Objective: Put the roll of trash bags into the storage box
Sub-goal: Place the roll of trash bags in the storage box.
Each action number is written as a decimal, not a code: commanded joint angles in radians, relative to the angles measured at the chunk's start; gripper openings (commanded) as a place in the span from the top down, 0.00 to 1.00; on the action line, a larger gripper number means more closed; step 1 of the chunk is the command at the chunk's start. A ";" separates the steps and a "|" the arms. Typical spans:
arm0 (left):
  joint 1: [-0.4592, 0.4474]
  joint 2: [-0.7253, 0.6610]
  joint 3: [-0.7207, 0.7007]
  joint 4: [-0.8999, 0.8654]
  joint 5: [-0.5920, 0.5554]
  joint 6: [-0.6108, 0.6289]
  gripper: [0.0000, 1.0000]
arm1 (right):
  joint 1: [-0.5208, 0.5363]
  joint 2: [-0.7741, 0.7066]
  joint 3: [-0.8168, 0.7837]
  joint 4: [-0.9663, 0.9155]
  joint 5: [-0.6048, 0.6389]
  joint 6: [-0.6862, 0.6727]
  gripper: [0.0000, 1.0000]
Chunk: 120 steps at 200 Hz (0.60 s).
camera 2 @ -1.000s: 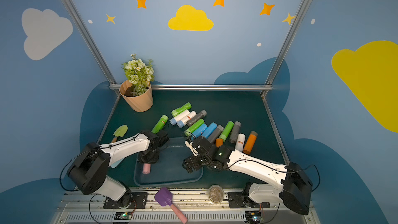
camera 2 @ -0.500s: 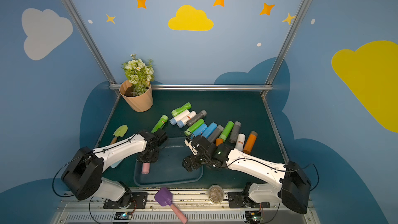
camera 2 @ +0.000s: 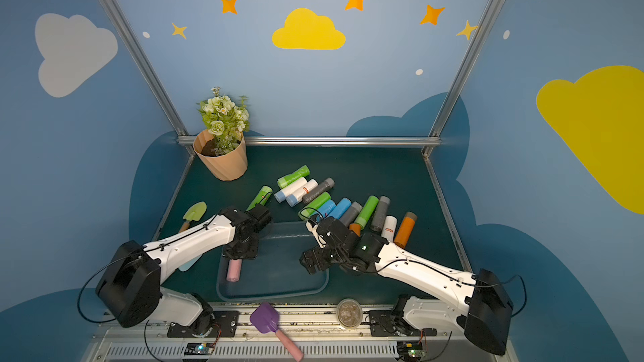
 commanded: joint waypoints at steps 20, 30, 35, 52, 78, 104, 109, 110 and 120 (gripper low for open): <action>-0.004 -0.065 0.117 -0.092 -0.056 0.023 0.48 | -0.044 -0.024 0.008 0.000 -0.038 -0.005 0.03; 0.000 -0.066 0.151 -0.099 -0.081 0.050 0.47 | -0.063 -0.017 0.021 0.001 -0.058 -0.009 0.03; 0.005 -0.065 0.164 -0.095 -0.093 0.066 0.46 | -0.075 -0.012 0.027 0.002 -0.067 -0.012 0.03; 0.039 -0.055 0.192 -0.046 -0.088 0.142 0.45 | -0.102 0.010 0.050 0.005 -0.093 -0.030 0.03; 0.126 -0.033 0.195 0.106 0.000 0.270 0.41 | -0.131 0.050 0.080 0.019 -0.123 -0.050 0.03; 0.224 0.035 0.214 0.227 0.077 0.380 0.37 | -0.146 0.101 0.110 0.029 -0.149 -0.059 0.03; 0.236 0.054 0.224 0.239 0.078 0.402 0.36 | -0.148 0.111 0.115 0.029 -0.153 -0.062 0.03; 0.238 0.060 0.227 0.242 0.078 0.405 0.36 | -0.149 0.114 0.116 0.029 -0.153 -0.063 0.03; 0.254 0.110 0.262 0.255 0.076 0.440 0.36 | -0.153 0.133 0.126 0.030 -0.161 -0.070 0.03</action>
